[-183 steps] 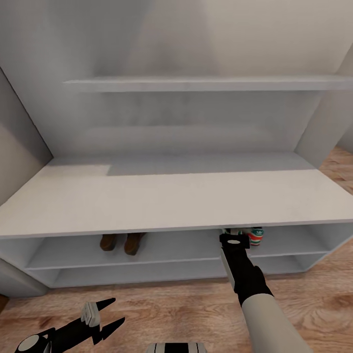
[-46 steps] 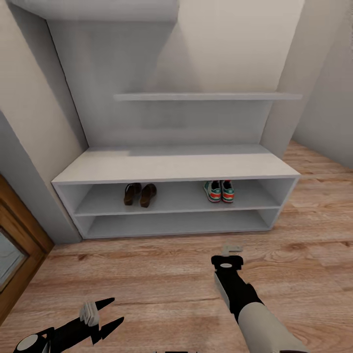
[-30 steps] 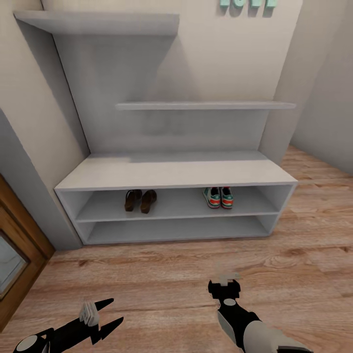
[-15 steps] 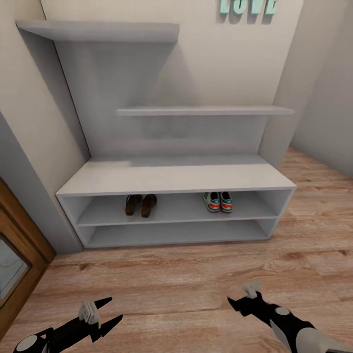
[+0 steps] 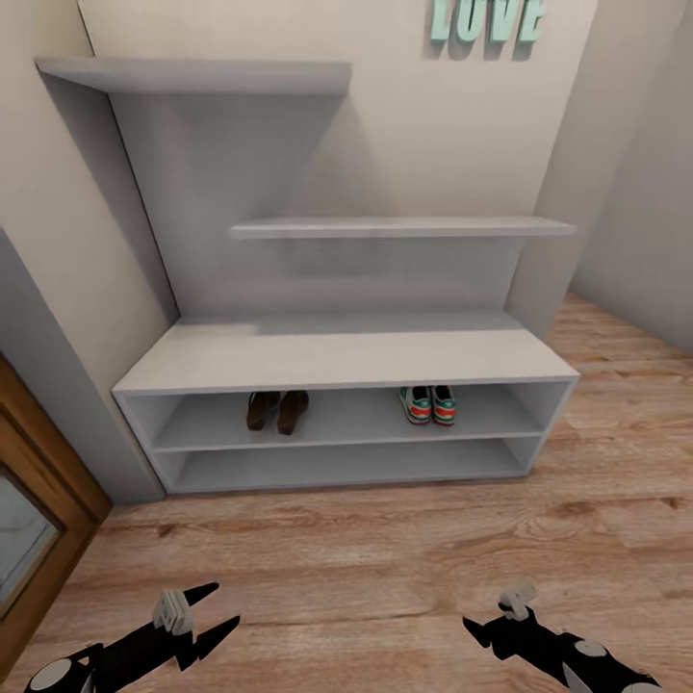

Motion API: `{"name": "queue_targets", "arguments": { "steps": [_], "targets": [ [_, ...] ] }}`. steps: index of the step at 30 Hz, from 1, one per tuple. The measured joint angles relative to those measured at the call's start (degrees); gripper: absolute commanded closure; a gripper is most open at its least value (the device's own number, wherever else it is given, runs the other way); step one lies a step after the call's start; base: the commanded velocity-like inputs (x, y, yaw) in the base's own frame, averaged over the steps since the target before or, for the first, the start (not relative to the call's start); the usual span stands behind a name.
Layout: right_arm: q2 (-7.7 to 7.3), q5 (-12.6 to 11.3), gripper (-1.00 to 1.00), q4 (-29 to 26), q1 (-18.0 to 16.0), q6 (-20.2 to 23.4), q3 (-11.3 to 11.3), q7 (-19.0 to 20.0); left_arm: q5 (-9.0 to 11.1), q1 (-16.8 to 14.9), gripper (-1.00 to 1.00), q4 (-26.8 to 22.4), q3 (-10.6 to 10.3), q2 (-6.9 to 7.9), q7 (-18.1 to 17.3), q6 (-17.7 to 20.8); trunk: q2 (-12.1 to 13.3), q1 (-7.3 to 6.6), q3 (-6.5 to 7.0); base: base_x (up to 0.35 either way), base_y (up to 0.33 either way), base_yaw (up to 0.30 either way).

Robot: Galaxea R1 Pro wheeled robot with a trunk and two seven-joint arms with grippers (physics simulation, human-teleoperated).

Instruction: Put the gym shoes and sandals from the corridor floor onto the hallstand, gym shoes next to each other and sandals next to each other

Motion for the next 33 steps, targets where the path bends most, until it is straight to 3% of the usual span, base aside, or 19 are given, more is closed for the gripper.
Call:
{"name": "queue_targets", "arguments": {
  "steps": [6, 7, 18, 23, 33],
  "targets": [
    [0.59, -2.0, -1.00, 0.3, 2.7, 0.0, 0.1, 0.1, 0.0, 0.0, -1.00, 0.0, 0.6, 0.04, 0.0, 0.0, 2.4, -1.32, 1.08, 0.000, 0.000, 0.000],
    [1.65, -2.0, -1.00, 1.3, 3.8, 0.0, 0.4, -0.1, 0.0, 0.0, -1.00, 0.0, 0.7, 0.03, 0.0, 0.0, 2.8, -1.54, 1.25, 0.000, 0.000, 0.000],
    [5.04, -2.0, -1.00, 2.8, 6.7, -0.1, 0.1, -3.3, 0.0, 0.0, -1.00, 0.0, 0.6, -0.03, 0.0, 0.0, 7.2, -3.95, 3.23, 0.000, 0.000, 0.000],
    [6.33, -2.0, -1.00, 2.9, 8.1, -0.1, 0.1, -4.4, 0.0, 0.0, -1.00, 0.0, 0.6, -0.04, 0.0, -0.1, 7.2, -3.96, 3.24, 0.000, 0.000, 0.000],
    [6.88, -1.9, -1.00, 2.9, 9.6, -0.1, 0.0, -4.8, 0.0, 0.0, -1.00, 0.0, 0.6, -0.04, 0.0, -0.1, 7.2, -3.96, 3.24, 0.000, 0.000, 0.000]
  ]
}}
